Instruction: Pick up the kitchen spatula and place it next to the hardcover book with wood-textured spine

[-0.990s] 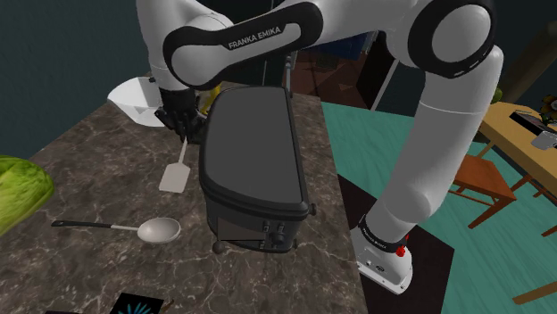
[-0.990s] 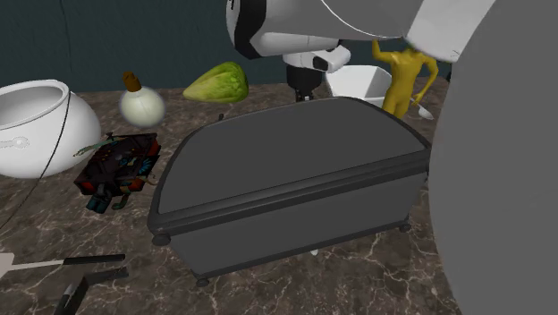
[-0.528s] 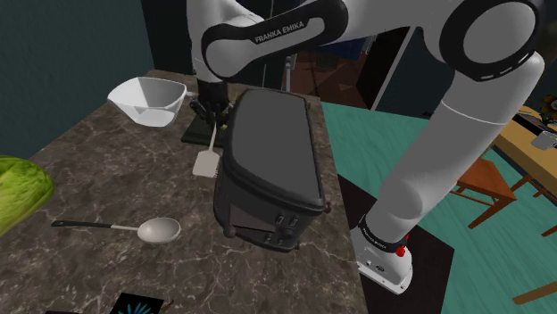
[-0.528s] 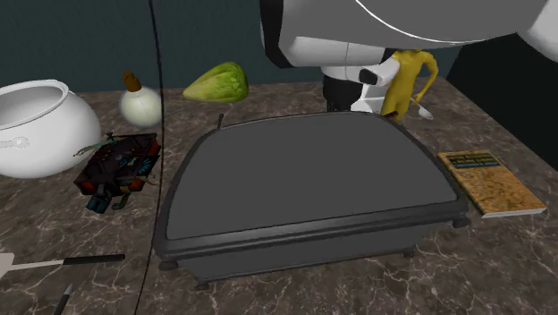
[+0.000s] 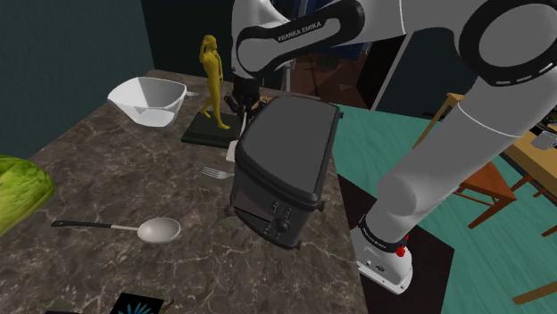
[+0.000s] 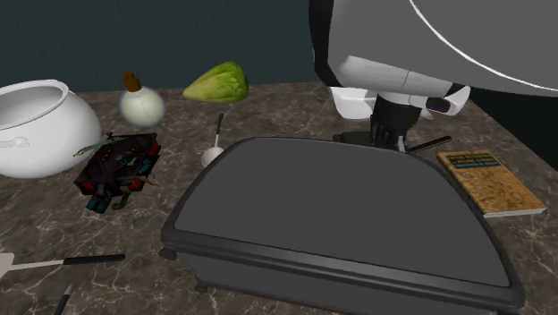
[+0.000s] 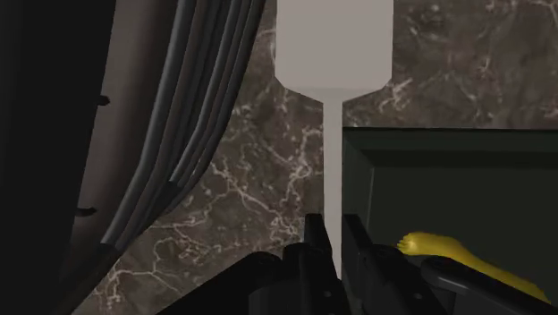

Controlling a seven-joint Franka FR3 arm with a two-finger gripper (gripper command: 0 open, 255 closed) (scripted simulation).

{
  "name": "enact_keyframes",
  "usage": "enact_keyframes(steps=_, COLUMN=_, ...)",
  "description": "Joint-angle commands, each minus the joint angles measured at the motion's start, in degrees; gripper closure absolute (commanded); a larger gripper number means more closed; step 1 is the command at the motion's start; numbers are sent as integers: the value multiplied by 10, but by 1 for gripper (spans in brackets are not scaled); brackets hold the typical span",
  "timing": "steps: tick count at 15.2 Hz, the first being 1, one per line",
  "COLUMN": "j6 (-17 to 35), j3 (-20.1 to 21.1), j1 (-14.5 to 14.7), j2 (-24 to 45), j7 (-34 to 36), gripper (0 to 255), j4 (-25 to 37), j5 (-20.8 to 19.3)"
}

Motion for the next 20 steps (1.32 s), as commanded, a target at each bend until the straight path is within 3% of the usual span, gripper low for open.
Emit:
enact_keyframes(steps=1, j6=2, j3=-16, j1=-11, j2=-15, j7=-32, gripper=255, j4=-15, j5=8)
enact_keyframes(steps=11, j6=16, j3=-103, j1=-72, j2=-47, j7=-186, gripper=255, j4=-55, j5=17)
enact_keyframes(steps=20, j6=21, j3=-178, j1=-129, j2=-24, j7=-311, gripper=255, j4=-35, j5=6)
